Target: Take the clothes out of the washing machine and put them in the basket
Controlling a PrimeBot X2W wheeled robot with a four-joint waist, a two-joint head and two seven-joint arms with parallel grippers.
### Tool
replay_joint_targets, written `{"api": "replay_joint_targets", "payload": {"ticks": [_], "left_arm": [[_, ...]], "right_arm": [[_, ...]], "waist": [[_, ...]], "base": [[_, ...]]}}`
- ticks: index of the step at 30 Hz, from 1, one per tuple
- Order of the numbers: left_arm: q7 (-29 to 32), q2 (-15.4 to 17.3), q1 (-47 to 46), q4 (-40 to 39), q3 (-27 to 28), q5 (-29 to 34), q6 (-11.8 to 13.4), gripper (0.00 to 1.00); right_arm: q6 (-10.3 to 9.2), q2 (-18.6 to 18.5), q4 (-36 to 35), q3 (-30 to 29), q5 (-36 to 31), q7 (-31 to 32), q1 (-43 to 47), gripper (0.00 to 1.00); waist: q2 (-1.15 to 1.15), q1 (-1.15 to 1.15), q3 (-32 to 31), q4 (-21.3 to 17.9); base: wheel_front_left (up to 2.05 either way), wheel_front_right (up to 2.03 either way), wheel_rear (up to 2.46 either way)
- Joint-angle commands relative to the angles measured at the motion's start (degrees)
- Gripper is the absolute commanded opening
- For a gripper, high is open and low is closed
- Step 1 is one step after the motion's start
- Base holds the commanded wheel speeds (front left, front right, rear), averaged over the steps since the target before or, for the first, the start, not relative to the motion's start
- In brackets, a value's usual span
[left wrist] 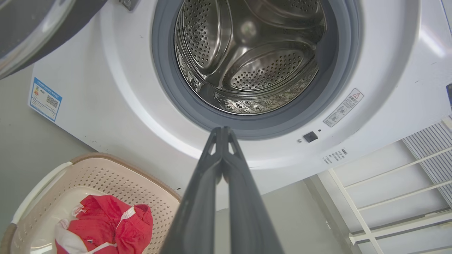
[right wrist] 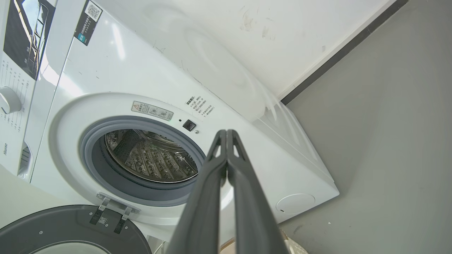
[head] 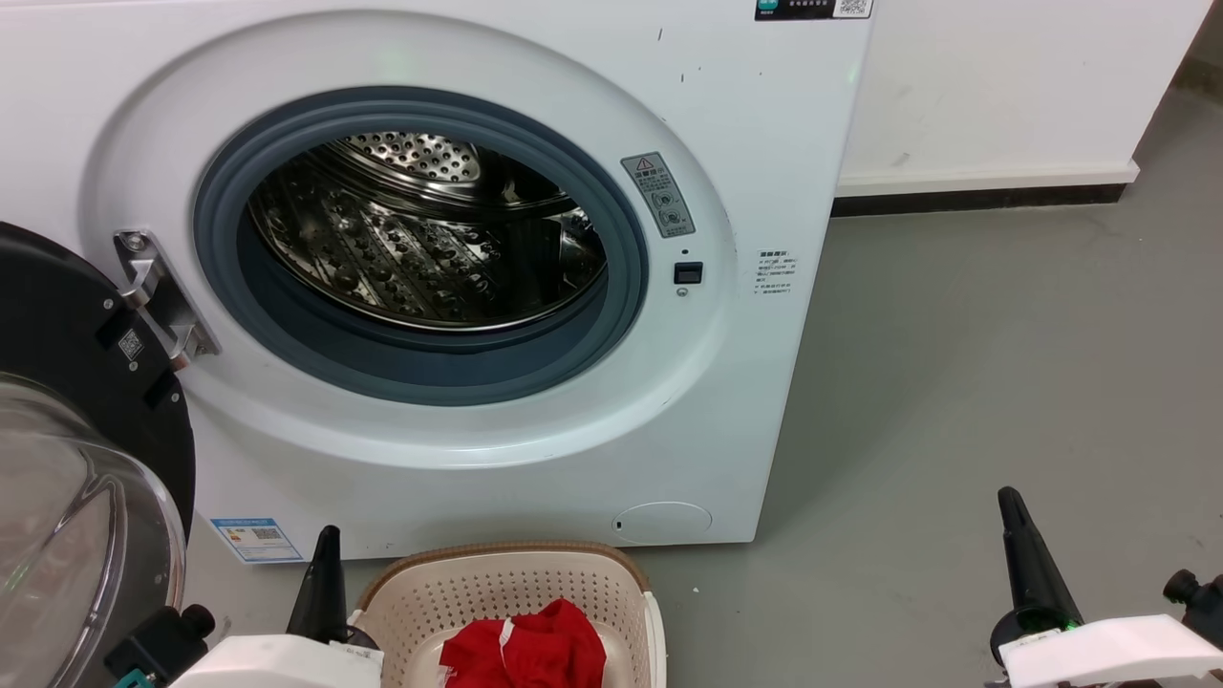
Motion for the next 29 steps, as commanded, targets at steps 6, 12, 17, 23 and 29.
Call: {"api": "replay_joint_targets", "payload": {"ticks": [6, 12, 17, 23, 29], "left_arm": [[1.3, 0.3, -2.1, 0.3, 0.5, -5.8, -1.0, 0.0], [2.2, 0.3, -3.0, 1.0, 0.8, -10.0, -1.6, 0.0], [3.0, 0.4, -3.6, 1.5, 1.0, -13.4, -2.1, 0.0], [3.9, 0.4, -4.2, 2.2, 1.2, -17.1, -2.6, 0.0], [4.8, 0.3, -5.1, 2.7, 1.5, -20.7, -3.2, 0.0]], "right_arm": [[-0.01, -0.4, 0.6, -0.5, 5.8, 1.4, -2.4, 0.0], [-0.01, -0.5, 1.4, -0.9, 9.9, 2.3, -3.2, 0.0], [0.0, -0.5, 2.1, -1.2, 13.1, 3.1, -4.0, 0.0], [-0.01, -0.5, 2.9, -1.5, 16.8, 4.0, -4.5, 0.0], [-0.01, -0.4, 3.5, -1.9, 20.2, 4.9, -5.4, 0.0]], "waist": [[0.0, 0.0, 0.1, 0.2], [0.0, 0.0, 0.2, 0.4], [0.0, 0.0, 0.3, 0.5], [0.0, 0.0, 0.4, 0.7], [0.0, 0.0, 0.5, 0.9]], "base": [[0.0, 0.0, 0.0], [0.0, 0.0, 0.0], [0.0, 0.0, 0.0], [0.0, 0.0, 0.0], [0.0, 0.0, 0.0]]}}
